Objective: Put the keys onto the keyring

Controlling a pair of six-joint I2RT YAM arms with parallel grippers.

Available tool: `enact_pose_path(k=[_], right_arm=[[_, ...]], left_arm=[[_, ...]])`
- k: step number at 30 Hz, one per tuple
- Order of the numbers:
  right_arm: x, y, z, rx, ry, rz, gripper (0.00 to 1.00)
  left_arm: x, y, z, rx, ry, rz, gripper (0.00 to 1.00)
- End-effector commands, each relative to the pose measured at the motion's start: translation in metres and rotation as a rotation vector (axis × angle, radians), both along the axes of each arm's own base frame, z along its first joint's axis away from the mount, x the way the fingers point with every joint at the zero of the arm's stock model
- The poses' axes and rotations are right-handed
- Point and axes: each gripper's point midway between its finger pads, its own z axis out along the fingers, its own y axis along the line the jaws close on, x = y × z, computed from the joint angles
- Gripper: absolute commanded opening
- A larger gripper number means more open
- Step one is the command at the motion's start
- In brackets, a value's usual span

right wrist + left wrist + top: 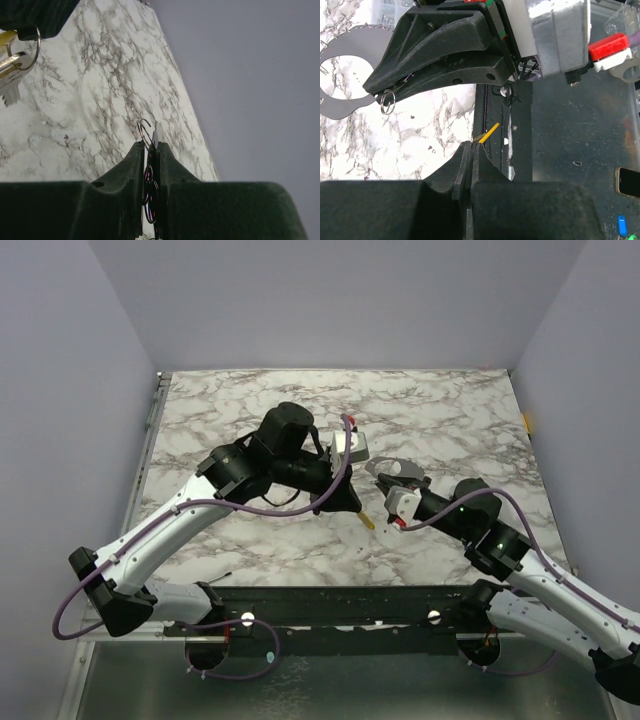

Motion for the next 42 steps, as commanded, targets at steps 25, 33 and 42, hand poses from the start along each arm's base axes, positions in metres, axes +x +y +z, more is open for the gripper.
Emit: enact_pose_path(k=[25,33,42], right_arm=[[-0.036,-0.003,0.003,-0.091,-0.192,0.175,0.01],[-0.035,-0.003,0.000,-0.115,-0.268,0.177,0.01],[-0.033,-0.007,0.002,-0.112,-0.364,0.144,0.01]], left_arm=[[-0.003,-0.017,-0.006,0.092,0.128,-0.126,0.00],[0.001,-0.023,-0.006,0.096,0.149,-0.120,0.00],[0.010,-0.022,-0.011,0.122,0.131,-0.065,0.00]])
